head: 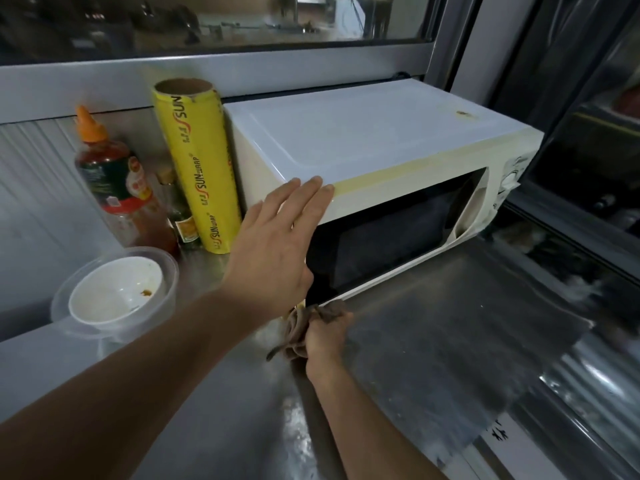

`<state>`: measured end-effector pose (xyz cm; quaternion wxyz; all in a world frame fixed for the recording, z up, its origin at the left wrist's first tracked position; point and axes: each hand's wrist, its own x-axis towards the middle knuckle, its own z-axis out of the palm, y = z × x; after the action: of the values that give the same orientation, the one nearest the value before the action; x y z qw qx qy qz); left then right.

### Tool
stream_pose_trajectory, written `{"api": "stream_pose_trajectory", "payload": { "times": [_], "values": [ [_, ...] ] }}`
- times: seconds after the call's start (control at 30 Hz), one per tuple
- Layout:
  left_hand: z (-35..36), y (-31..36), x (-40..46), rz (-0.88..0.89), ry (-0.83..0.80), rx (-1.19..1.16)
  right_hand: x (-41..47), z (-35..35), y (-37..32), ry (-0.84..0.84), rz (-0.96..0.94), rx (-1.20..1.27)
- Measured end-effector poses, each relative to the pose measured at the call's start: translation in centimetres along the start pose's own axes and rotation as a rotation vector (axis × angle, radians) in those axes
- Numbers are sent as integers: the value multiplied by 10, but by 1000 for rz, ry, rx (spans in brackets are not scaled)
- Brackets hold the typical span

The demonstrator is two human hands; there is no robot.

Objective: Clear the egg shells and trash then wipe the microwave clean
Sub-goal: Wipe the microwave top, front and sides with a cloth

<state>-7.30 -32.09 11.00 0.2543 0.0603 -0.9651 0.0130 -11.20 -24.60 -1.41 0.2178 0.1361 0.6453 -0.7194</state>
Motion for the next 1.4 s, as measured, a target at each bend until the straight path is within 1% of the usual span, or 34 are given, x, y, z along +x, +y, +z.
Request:
{"api": "stream_pose_trajectory", "payload": {
  "times": [0.1,0.2,0.23,0.3,0.37,0.47,0.53,0.6,0.67,0.77,0.8,0.9,0.93,1.0,1.03,1.17,1.27,1.33,1.4],
  "values": [
    [-2,1,0,-2,-34,7,1,-1,9,-24,7,-51],
    [-4,6,0,-37,-59,15,-7,-12,15,-182,-6,-218],
    [-5,8,0,-55,-66,15,-13,-19,14,-216,-36,-294],
    [-7,11,-1,-82,-81,26,-26,-38,9,-231,-160,-397],
    [-10,16,-5,-96,-87,52,-35,-62,-2,-202,-299,-498],
    [-13,29,-24,-119,-60,77,-42,-100,-20,-128,-520,-739],
    [-14,36,-46,-140,-57,97,-43,-122,-26,-105,-601,-893],
    [-12,40,-69,-207,-100,91,-40,-138,-24,-112,-634,-1017],
    [-9,38,-90,-273,-142,62,-34,-150,-14,-155,-622,-1154],
    [-2,34,-117,-275,-206,56,-30,-156,15,-290,-621,-1411],
    [-1,33,-123,-280,-235,55,-32,-155,23,-316,-663,-1439],
    [-1,31,-134,-341,-304,47,-36,-139,35,-330,-949,-1431],
    [-1,30,-137,-362,-322,41,-34,-132,37,-400,-971,-1426],
    [0,25,-141,-388,-344,29,-21,-119,40,-530,-922,-1414],
    [-1,22,-144,-399,-353,23,-7,-112,41,-536,-902,-1403],
    [-5,15,-156,-423,-399,37,32,-81,32,-366,-875,-1372],
    [-9,12,-164,-429,-441,53,44,-62,29,-352,-850,-1470],
    [-12,11,-167,-440,-446,52,43,-57,31,-401,-885,-1487],
    [-15,14,-168,-450,-455,36,36,-56,32,-525,-895,-1457]
  ]
}}
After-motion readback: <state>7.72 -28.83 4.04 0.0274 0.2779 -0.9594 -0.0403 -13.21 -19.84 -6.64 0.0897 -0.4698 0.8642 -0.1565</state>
